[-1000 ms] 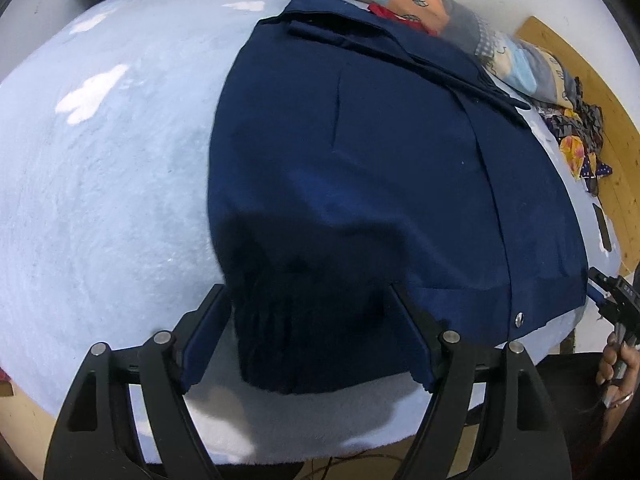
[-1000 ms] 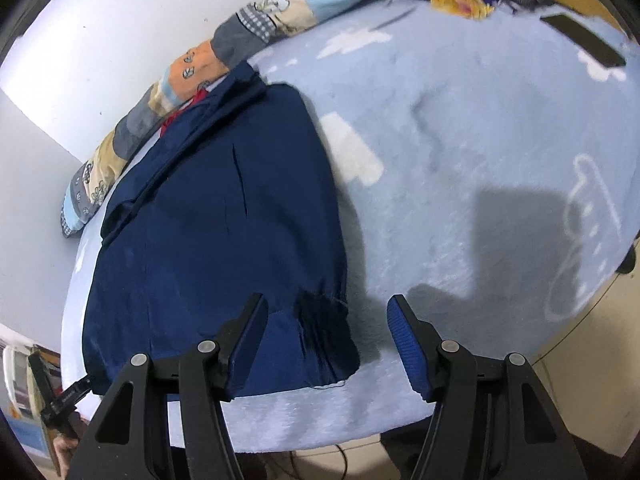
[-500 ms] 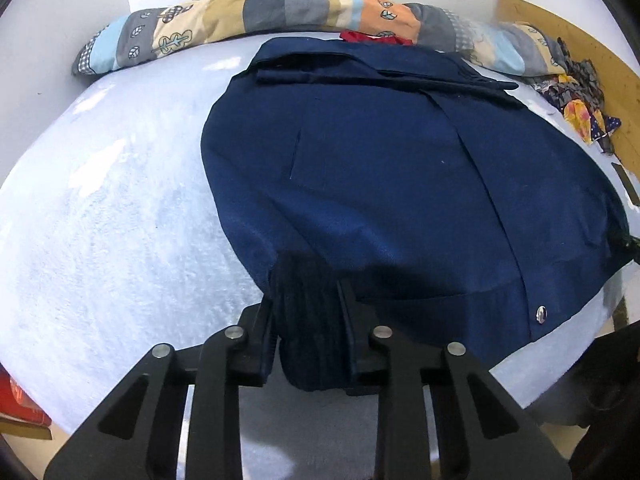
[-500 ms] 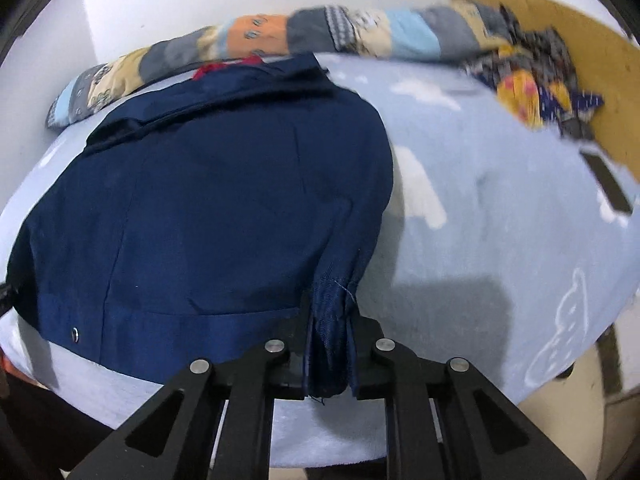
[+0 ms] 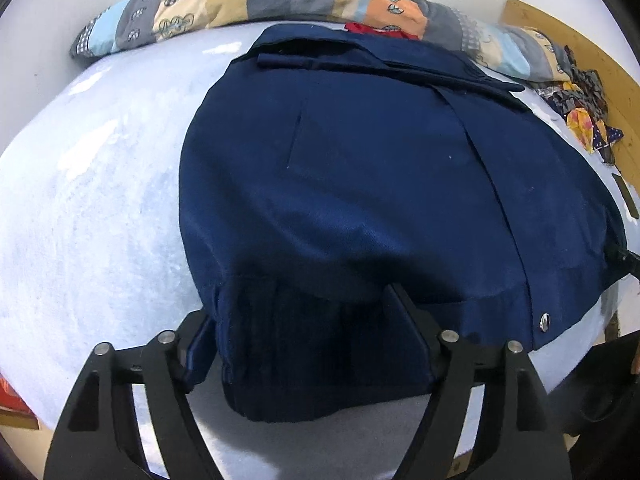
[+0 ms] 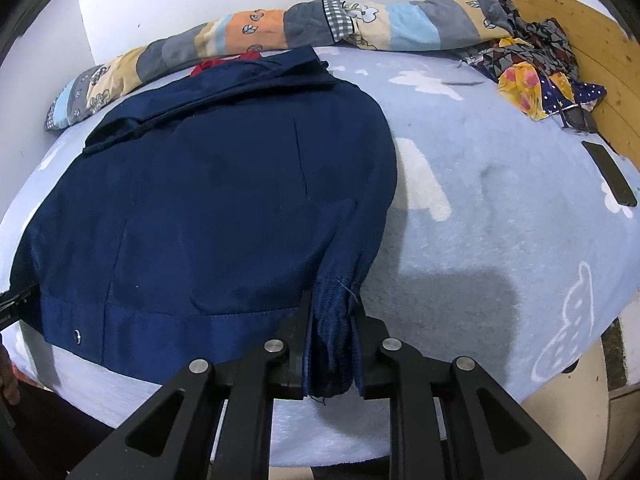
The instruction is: Fold large clothes
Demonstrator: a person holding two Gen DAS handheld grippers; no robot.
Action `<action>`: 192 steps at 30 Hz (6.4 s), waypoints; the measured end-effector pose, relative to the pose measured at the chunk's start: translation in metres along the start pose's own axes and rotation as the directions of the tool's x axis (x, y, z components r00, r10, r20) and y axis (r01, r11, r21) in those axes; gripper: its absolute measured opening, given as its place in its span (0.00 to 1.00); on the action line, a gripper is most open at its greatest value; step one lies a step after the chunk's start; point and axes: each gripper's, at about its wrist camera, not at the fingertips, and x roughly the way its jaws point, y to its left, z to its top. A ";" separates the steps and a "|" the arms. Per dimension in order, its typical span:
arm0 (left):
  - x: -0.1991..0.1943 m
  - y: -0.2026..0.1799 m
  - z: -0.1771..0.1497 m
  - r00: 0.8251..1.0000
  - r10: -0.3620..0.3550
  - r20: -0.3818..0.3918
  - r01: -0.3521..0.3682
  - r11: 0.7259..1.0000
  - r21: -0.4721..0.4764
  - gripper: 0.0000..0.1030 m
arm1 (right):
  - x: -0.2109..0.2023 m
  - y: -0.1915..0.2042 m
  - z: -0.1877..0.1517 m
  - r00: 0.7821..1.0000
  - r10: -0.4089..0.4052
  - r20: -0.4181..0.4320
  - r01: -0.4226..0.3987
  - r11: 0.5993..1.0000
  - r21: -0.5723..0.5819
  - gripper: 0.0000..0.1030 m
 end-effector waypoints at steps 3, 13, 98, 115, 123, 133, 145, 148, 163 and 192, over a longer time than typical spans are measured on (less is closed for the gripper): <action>-0.004 -0.008 0.001 0.999 0.019 0.045 -0.020 0.999 0.034 0.24 | 0.003 0.001 0.000 1.000 0.000 -0.007 0.000 1.000 -0.003 0.19; -0.032 -0.002 0.003 0.988 0.002 0.156 -0.003 1.000 0.005 0.19 | -0.018 0.004 0.001 0.997 0.029 0.071 -0.028 1.000 -0.014 0.12; 0.037 0.032 0.351 0.990 0.004 0.142 0.012 0.994 -0.111 0.18 | -0.018 0.014 0.341 0.955 0.229 0.190 -0.233 0.972 0.001 0.12; 0.186 0.063 0.399 0.999 -0.032 0.006 0.032 0.966 -0.256 0.61 | 0.193 0.025 0.421 0.984 0.181 -0.006 -0.175 0.959 0.222 0.45; 0.147 0.006 0.351 0.970 -0.190 0.151 0.205 0.974 -0.093 0.61 | 0.156 0.096 0.365 0.933 0.359 0.042 -0.357 0.933 -0.040 0.48; 0.213 0.000 0.374 0.999 -0.002 0.044 0.002 1.000 0.009 0.34 | 0.197 0.164 0.282 0.937 0.334 -0.104 -0.350 0.907 -0.237 0.21; 0.130 0.099 0.324 0.979 -0.041 0.199 0.100 0.951 -0.294 0.71 | 0.145 0.179 0.341 0.913 0.407 0.001 -0.385 0.866 -0.320 0.36; 0.146 0.094 0.311 0.991 0.046 0.128 -0.010 0.964 -0.266 0.71 | 0.143 0.233 0.361 0.887 0.460 -0.031 -0.440 0.823 -0.359 0.40; 0.175 0.103 0.288 0.996 -0.041 0.079 0.054 0.985 -0.165 0.73 | 0.230 0.428 0.372 0.957 0.273 -0.094 -0.272 0.744 -0.610 0.54; 0.248 0.070 0.422 0.997 -0.071 -0.002 0.071 0.996 0.062 0.11 | 0.151 0.084 0.332 0.986 0.138 0.088 -0.130 0.988 -0.088 0.52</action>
